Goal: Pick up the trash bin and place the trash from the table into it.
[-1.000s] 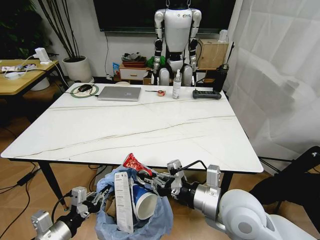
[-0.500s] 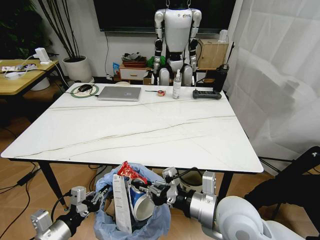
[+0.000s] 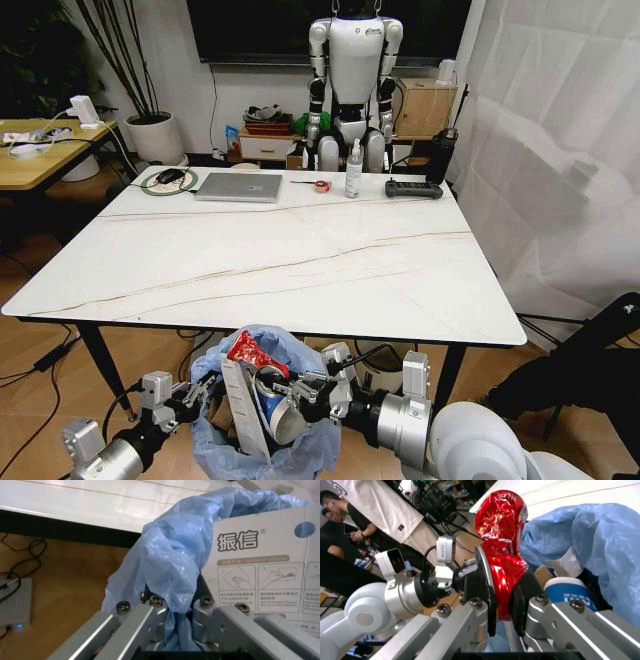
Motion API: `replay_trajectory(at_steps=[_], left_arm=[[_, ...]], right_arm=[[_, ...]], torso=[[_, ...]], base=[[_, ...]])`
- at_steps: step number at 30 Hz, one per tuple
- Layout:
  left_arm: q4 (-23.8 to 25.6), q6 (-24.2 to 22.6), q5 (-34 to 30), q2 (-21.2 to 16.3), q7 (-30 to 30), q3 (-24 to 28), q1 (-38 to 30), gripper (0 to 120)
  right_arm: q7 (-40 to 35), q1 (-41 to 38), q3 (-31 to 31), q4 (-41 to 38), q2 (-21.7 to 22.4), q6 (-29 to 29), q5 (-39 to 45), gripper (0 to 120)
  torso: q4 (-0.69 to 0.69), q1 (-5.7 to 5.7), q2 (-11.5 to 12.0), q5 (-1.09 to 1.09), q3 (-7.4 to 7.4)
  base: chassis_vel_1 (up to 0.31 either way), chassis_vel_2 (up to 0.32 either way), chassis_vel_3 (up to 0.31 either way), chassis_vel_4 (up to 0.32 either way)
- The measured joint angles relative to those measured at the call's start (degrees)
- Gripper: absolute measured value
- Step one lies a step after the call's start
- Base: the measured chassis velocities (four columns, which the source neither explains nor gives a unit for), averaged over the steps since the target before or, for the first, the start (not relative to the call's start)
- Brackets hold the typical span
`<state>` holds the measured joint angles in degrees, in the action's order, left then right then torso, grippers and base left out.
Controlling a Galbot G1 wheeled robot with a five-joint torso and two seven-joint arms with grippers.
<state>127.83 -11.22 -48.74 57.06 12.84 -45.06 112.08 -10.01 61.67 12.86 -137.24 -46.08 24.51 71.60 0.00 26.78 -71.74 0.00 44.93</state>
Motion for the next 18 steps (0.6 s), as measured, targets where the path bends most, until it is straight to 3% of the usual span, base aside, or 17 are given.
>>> replay_trajectory(at_steps=[18], left_arm=[[0.19, -0.02, 0.10, 0.19, 0.02, 0.29, -0.03, 1]], right_arm=[[-1.30, -2.29, -1.10, 1.95, -1.48, -0.76, 2.01, 8]], torso=[[0.01, 0.00, 0.00, 0.00, 0.00]], base=[[0.000, 0.000, 0.000, 0.000]])
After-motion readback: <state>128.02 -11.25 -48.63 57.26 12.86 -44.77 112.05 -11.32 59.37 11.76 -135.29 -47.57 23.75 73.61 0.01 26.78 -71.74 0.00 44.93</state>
